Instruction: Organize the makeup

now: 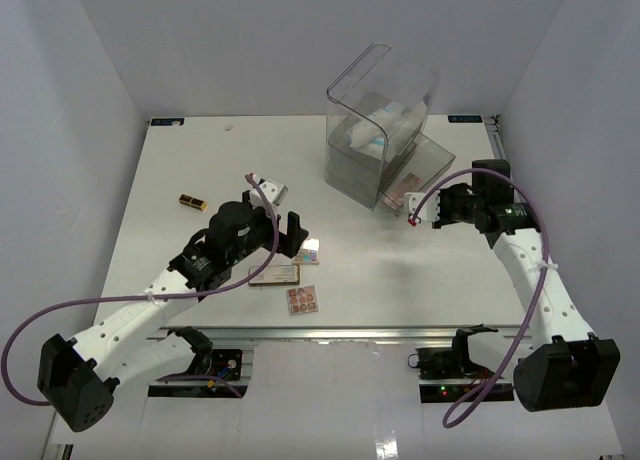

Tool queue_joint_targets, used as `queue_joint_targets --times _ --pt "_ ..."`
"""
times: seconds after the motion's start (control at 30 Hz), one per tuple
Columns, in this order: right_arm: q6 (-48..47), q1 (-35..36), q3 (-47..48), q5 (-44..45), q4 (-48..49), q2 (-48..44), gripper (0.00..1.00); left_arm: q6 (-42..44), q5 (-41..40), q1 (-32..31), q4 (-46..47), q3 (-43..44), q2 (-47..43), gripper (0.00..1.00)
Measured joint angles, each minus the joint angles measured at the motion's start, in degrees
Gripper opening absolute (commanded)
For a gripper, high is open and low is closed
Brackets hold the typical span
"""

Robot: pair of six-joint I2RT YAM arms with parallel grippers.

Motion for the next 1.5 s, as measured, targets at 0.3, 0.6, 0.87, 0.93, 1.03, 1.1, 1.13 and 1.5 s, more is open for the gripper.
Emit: queue_joint_targets --times 0.3,0.6,0.87,0.93,1.03,1.1,1.13,1.5 --pt "-1.0 -0.9 4.6 3.9 11.1 11.9 0.08 1.4 -2.9 0.2 -1.1 -0.4 -1.7 0.98" --pt "-4.3 -0.9 13.4 6.5 16.7 26.5 0.08 1.9 -4.6 0.2 -1.2 -0.4 -2.5 0.98" --pt "-9.7 -1.3 16.1 8.4 18.1 33.9 0.09 1.9 -5.1 0.3 -1.2 -0.4 -1.2 0.98" --pt "-10.9 -1.3 16.3 8.4 18.2 35.6 0.12 1.9 -5.1 0.3 -1.2 -0.4 -1.0 0.98" --pt "-11.9 -1.2 17.2 8.3 18.3 37.6 0.25 1.9 -5.2 0.5 -1.2 -0.4 -0.6 0.98" --pt "-12.3 -1.1 17.9 8.1 19.0 38.7 0.34 1.9 -5.2 0.7 -1.2 -0.4 -0.2 0.98" --pt "-12.5 -1.1 18.1 8.1 19.6 39.0 0.41 1.9 -5.1 0.8 -1.2 -0.4 0.0 0.98" --pt "-10.3 -2.0 16.7 9.7 29.3 39.2 0.97 1.9 -4.9 1.4 -1.3 -0.4 1.5 0.98"
